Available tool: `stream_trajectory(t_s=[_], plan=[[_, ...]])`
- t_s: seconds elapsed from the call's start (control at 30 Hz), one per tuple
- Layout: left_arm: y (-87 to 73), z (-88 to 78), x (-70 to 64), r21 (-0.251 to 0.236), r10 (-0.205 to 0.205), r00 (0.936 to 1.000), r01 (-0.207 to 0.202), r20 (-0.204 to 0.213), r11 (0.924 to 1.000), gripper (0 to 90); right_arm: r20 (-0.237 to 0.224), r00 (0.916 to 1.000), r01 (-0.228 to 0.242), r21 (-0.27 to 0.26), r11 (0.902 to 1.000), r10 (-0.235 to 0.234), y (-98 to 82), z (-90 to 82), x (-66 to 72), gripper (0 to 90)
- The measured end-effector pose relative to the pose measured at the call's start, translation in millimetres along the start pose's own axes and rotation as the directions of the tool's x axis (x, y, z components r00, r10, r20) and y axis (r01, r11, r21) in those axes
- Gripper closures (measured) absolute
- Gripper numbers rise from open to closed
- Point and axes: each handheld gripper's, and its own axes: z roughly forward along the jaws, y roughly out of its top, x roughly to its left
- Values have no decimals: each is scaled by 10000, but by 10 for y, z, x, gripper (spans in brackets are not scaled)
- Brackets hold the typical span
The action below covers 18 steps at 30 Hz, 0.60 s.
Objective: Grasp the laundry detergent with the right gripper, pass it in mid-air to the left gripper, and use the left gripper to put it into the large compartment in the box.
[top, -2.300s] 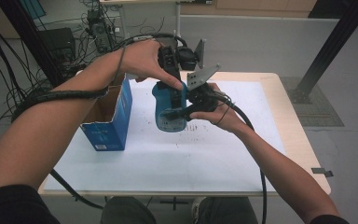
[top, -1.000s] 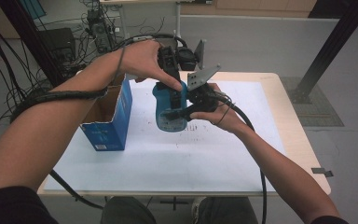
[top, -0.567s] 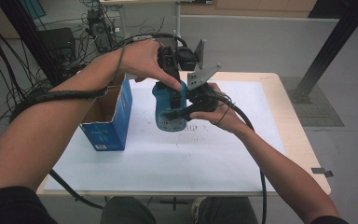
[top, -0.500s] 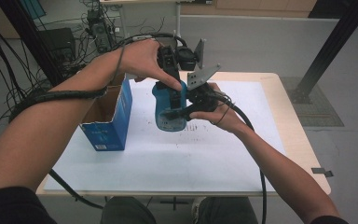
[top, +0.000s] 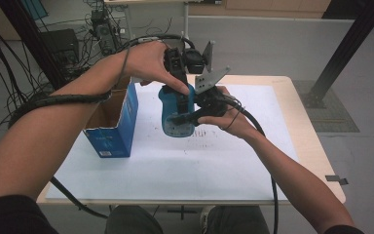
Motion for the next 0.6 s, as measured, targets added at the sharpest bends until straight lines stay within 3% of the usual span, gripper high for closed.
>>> stream_trajectory(t_s=[0.6], plan=[[5, -6, -5, -11, 93, 9999, -94, -82, 10000, 91, 7, 10000, 34, -13, 10000, -34, 4, -8, 8, 440]])
